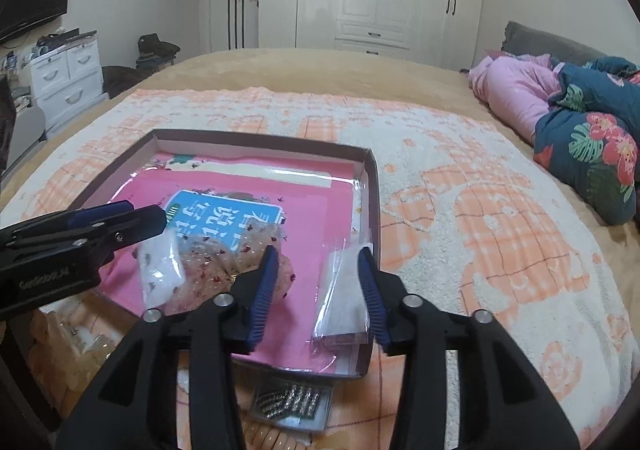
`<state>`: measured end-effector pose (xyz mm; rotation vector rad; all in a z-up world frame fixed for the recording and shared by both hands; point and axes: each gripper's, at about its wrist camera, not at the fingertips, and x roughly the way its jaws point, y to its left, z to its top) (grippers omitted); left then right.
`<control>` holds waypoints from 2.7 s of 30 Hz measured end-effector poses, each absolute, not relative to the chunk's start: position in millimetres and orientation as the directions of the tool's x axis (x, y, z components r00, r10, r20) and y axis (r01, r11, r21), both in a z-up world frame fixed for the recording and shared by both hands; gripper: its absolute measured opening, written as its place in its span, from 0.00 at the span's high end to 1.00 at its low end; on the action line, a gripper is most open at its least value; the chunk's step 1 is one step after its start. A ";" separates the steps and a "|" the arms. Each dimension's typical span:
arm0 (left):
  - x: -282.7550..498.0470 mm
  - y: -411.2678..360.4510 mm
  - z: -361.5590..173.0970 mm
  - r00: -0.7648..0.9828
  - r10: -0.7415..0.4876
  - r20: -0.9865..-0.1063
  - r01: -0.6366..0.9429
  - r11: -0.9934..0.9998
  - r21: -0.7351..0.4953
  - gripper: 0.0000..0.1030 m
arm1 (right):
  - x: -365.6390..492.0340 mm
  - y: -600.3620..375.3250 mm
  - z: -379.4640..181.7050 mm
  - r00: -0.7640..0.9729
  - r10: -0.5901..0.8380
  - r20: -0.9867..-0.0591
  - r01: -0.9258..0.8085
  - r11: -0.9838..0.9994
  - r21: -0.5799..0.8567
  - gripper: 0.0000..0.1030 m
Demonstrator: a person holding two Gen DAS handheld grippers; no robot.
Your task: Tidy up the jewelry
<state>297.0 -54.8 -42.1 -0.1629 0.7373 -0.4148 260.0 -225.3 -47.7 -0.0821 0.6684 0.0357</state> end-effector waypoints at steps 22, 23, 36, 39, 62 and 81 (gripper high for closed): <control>241.6 -27.4 4.2 0.768 -0.387 -0.510 0.281 0.920 -0.275 0.11 | 195.5 -234.0 -5.8 0.881 0.018 -0.472 -0.047 0.998 -0.050 0.15; 238.3 -26.6 6.5 0.773 -0.384 -0.506 0.279 0.921 -0.273 0.11 | 192.8 -234.3 -4.1 0.883 0.021 -0.468 -0.050 0.998 -0.049 0.15; 200.8 -6.0 32.2 0.822 -0.345 -0.454 0.240 0.931 -0.274 0.11 | 157.4 -241.7 17.0 0.916 0.021 -0.401 -0.043 0.998 -0.045 0.11; 188.5 0.7 37.3 0.836 -0.330 -0.440 0.226 0.935 -0.272 0.11 | 149.7 -245.8 20.8 0.920 0.021 -0.391 -0.037 0.999 -0.032 0.10; 123.5 20.6 43.5 0.871 -0.266 -0.414 0.187 0.957 -0.224 0.11 | 96.1 -244.5 18.8 0.914 0.063 -0.401 -0.083 0.996 -0.032 0.10; 93.2 11.6 11.3 0.829 -0.253 -0.500 0.209 0.967 -0.144 0.11 | 67.4 -238.9 -2.0 0.885 0.092 -0.457 -0.130 0.990 -0.053 0.09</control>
